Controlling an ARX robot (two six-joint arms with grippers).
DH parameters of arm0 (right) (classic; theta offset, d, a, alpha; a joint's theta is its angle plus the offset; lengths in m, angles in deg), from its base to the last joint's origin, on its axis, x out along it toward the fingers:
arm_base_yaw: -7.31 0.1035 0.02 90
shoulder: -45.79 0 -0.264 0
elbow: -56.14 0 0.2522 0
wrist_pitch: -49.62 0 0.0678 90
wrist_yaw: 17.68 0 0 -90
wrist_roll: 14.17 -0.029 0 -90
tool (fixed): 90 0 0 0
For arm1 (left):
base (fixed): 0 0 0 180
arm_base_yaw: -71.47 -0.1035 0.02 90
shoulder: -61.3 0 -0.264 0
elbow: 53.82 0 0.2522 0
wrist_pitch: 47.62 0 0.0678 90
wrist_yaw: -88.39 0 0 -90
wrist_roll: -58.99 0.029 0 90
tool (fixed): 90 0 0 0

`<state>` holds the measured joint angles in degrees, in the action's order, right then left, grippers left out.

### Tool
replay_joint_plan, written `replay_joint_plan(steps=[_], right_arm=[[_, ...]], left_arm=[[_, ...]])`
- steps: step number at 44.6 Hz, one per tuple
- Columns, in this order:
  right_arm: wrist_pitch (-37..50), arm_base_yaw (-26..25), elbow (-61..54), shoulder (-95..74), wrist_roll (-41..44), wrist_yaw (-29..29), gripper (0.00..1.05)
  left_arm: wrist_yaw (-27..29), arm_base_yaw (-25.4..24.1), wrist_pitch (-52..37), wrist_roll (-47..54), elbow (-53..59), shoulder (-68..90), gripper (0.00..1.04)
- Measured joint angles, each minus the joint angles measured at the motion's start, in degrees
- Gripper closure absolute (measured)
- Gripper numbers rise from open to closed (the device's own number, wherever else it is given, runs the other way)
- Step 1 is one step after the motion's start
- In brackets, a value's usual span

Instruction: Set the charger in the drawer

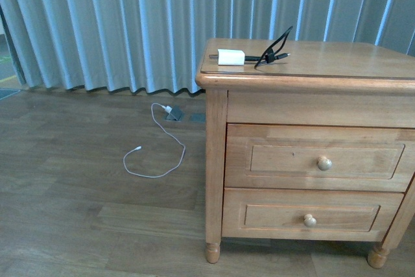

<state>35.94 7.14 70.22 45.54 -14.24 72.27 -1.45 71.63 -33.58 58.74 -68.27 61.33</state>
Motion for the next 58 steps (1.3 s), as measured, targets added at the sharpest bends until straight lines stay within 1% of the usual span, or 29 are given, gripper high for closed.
replay_joint_plan(steps=[2, 32, 35, 37, 41, 46, 49, 52, 54, 58], right_arm=[[0.0, 0.0, 0.0, 0.0, 0.0, 0.0, 0.09], [0.0, 0.0, 0.0, 0.0, 0.0, 0.0, 0.08], [-2.0, -0.8, 0.6, -2.4, 4.6, -4.1, 0.08], [-0.9, -0.6, 1.1, -6.1, 7.2, -4.6, 0.08], [3.3, 0.8, 3.4, -15.2, 10.0, -4.1, 0.08], [13.1, 4.0, 7.3, -29.9, 12.0, -2.3, 0.08], [22.6, 7.0, 10.9, -43.0, 13.2, 0.1, 0.08], [29.4, 9.2, 13.8, -52.9, 14.1, 1.9, 0.08], [35.6, 11.3, 16.7, -62.5, 15.1, 3.6, 0.08], [45.1, 13.7, 22.3, -77.9, 16.9, 5.0, 0.08]], left_arm=[[0.0, 0.0, 0.0, 0.0, 0.0, 0.0, 0.06], [0.0, 0.0, 0.0, 0.0, 0.0, 0.0, 0.06], [0.0, 0.0, 0.0, 0.0, 0.0, 0.0, 0.06], [0.0, 0.0, 0.0, 0.0, 0.0, 0.0, 0.06], [0.0, 0.0, 0.0, 0.0, 0.0, 0.0, 0.06], [0.0, 0.0, 0.0, 0.0, 0.0, 0.0, 0.06], [0.0, 0.0, 0.0, 0.0, 0.0, 0.0, 0.06], [0.0, 0.0, 0.0, 0.0, 0.0, 0.0, 0.06], [0.0, 0.0, 0.0, 0.0, 0.0, 0.0, 0.06], [0.0, 0.0, 0.0, 0.0, 0.0, 0.0, 0.06]])
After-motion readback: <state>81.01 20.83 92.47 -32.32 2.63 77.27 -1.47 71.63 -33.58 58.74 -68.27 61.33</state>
